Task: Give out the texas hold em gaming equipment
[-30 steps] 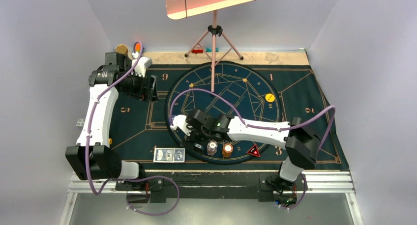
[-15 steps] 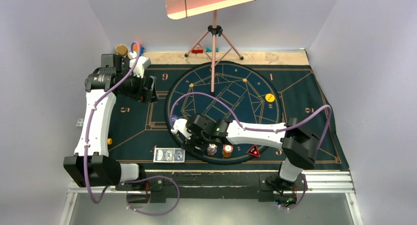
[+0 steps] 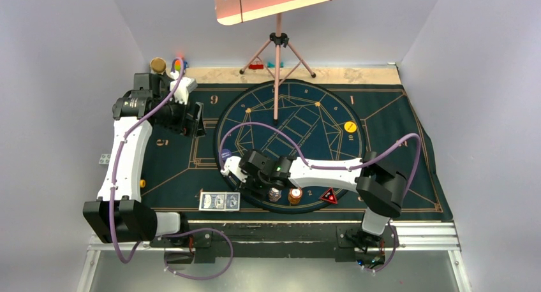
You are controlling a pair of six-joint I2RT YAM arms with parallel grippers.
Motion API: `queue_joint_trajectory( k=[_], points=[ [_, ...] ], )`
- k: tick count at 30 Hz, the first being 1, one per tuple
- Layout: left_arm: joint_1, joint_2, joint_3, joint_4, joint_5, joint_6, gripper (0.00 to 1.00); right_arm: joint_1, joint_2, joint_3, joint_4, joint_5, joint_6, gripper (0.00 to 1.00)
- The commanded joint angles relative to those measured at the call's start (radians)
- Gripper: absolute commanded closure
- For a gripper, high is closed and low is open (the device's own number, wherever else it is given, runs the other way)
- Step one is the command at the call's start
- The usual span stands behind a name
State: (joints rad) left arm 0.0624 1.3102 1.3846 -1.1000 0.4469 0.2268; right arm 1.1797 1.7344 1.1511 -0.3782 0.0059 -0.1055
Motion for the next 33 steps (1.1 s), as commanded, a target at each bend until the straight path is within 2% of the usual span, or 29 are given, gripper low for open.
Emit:
queue_joint_trajectory(
  k=[1,4,8,10,13,22,33],
  points=[
    [-0.001,-0.028,0.002,0.017,0.028,0.001,0.0,0.0,-0.019,-0.008,0.036,-0.003,0.006,0.45],
    [0.0,-0.029,-0.002,0.017,0.027,0.006,0.0,0.0,-0.017,-0.01,0.037,-0.003,0.008,0.53],
    [0.0,-0.036,-0.01,0.017,0.026,0.013,0.0,-0.004,-0.014,-0.017,0.04,-0.002,0.007,0.59],
    [-0.001,-0.039,-0.014,0.017,0.027,0.016,0.0,-0.007,-0.021,-0.019,0.05,-0.004,0.008,0.72],
    [-0.001,-0.039,-0.015,0.018,0.029,0.02,0.0,-0.014,-0.032,-0.001,0.05,-0.003,0.007,0.99],
    [-0.001,-0.037,-0.015,0.021,0.035,0.023,0.0,-0.078,-0.031,0.159,0.03,-0.003,-0.001,1.0],
    [0.0,-0.019,-0.027,0.045,0.025,0.0,0.0,-0.161,0.244,0.425,0.074,-0.05,-0.001,1.0]
  ],
)
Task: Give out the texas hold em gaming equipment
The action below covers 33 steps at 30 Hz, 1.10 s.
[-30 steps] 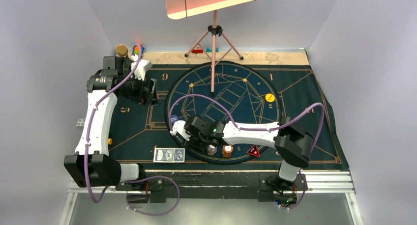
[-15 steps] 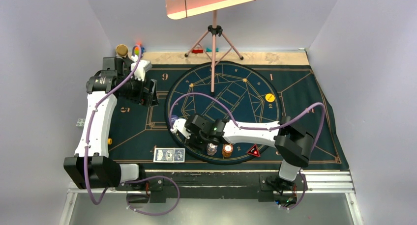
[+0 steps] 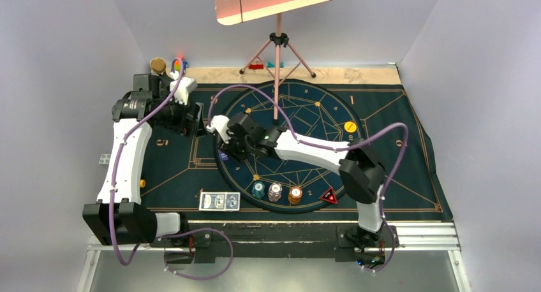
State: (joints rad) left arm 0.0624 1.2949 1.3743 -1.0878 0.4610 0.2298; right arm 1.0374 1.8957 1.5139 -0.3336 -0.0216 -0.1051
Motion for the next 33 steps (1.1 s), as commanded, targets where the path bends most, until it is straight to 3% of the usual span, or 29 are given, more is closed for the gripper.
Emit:
queue_joint_trajectory(
  k=[1,18,25,29,33],
  points=[
    [0.0,-0.002,-0.017,0.034,0.011,-0.006,0.0,-0.026,0.106,0.077,0.042,-0.024,0.002,1.0],
    [0.008,-0.01,-0.062,0.049,-0.017,-0.001,0.0,-0.072,0.252,0.09,0.214,0.019,0.043,1.0],
    [0.018,-0.011,-0.083,0.063,-0.011,0.011,0.0,-0.089,0.233,0.054,0.25,0.033,0.083,0.37],
    [0.028,-0.028,-0.086,0.085,0.001,0.008,0.0,-0.106,0.192,0.042,0.263,0.032,0.087,0.25],
    [0.03,-0.013,-0.067,0.066,0.006,0.012,0.0,-0.11,0.148,0.039,0.26,0.035,0.078,0.22]
  ],
)
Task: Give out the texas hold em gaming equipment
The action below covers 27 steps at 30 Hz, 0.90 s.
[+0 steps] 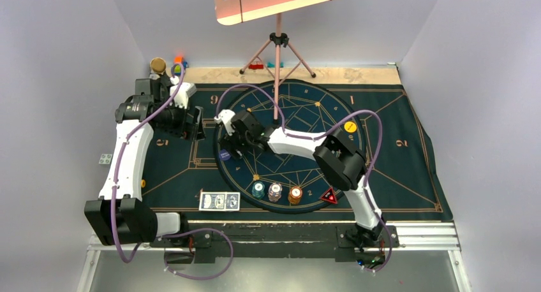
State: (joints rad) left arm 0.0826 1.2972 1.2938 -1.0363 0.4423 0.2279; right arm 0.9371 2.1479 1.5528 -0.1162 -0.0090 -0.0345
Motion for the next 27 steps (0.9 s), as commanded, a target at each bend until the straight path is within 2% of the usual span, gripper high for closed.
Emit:
queue_joint_trajectory(
  k=[1,6,9,15,19,27],
  points=[
    [0.012,-0.015,0.016,0.012,0.023,0.014,0.0,-0.01,-0.12,0.0,0.033,0.021,0.007,0.2],
    [0.022,-0.028,0.027,0.009,0.031,0.014,0.0,-0.009,-0.282,-0.107,0.013,-0.031,0.009,0.14],
    [0.023,-0.015,0.031,-0.001,0.03,0.019,0.0,0.01,-0.367,-0.174,-0.064,-0.101,-0.018,0.11],
    [0.024,-0.009,0.023,0.006,-0.003,0.031,0.0,0.104,-0.465,-0.298,-0.21,-0.052,-0.067,0.1],
    [0.022,-0.009,0.023,0.004,-0.009,0.032,0.0,0.132,-0.482,-0.348,-0.237,-0.056,-0.053,0.1],
    [0.023,-0.011,0.034,-0.013,0.002,0.036,0.0,0.156,-0.431,-0.338,-0.293,-0.034,-0.058,0.1]
  ],
)
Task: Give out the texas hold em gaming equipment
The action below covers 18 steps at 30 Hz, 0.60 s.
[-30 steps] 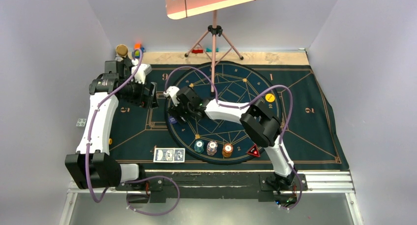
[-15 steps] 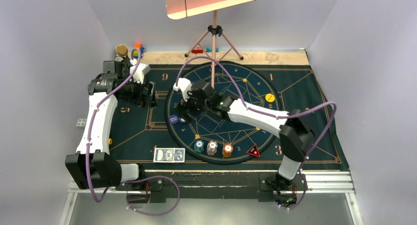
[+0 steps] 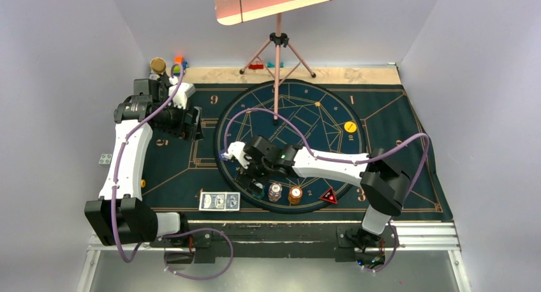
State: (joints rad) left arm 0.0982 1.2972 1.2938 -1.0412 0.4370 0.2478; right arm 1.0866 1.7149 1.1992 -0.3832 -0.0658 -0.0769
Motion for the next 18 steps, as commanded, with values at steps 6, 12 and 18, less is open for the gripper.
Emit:
queue_joint_trajectory(
  k=[6,12,18],
  points=[
    [0.008,-0.014,0.026,-0.012,0.012,0.02,0.0,0.006,0.008,-0.007,-0.041,-0.007,-0.018,0.1],
    [0.007,-0.02,0.021,-0.012,0.012,0.025,0.0,0.008,-0.006,-0.039,-0.042,-0.045,-0.019,0.1],
    [0.006,-0.027,0.02,-0.013,0.012,0.028,0.0,0.017,0.01,-0.046,-0.045,-0.045,-0.023,0.11]
  ],
)
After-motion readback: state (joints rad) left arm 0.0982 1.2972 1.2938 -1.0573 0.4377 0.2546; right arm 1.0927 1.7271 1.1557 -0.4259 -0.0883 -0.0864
